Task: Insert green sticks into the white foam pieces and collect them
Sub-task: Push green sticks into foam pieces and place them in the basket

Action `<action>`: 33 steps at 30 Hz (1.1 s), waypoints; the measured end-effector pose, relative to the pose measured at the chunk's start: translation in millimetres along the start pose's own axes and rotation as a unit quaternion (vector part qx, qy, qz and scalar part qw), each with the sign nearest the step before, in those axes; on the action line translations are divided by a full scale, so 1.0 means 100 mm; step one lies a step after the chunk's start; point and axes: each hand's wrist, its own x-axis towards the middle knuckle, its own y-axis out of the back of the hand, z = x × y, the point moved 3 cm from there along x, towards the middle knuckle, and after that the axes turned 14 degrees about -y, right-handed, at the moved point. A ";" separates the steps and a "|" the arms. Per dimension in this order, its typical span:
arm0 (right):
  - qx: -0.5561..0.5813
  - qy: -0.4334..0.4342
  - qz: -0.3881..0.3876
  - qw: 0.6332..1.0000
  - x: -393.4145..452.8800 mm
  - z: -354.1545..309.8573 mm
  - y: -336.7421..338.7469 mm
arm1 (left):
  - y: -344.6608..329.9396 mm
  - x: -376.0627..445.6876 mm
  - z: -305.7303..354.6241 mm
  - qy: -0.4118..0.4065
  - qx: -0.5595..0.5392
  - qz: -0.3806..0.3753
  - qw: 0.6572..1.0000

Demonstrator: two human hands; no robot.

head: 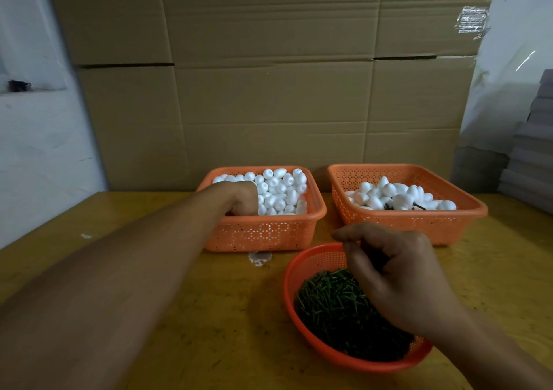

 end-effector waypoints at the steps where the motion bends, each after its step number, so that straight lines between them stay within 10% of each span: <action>1: 0.001 0.000 0.000 1.000 0.00 0.00 0.00 | 0.02 0.02 -0.01 -0.006 0.009 0.011 1.000; 19: -0.125 -0.042 -0.122 0.984 -0.02 -0.02 -0.07 | 0.31 -0.44 0.34 -0.190 -0.256 0.424 0.848; 29: -0.286 -0.097 -0.237 0.923 -0.03 -0.03 -0.10 | 0.11 -0.89 0.65 -0.299 -0.420 0.422 0.746; 33: -0.329 -0.125 -0.248 0.902 -0.05 0.00 -0.07 | -0.11 -1.02 0.78 -0.263 -0.623 0.297 0.674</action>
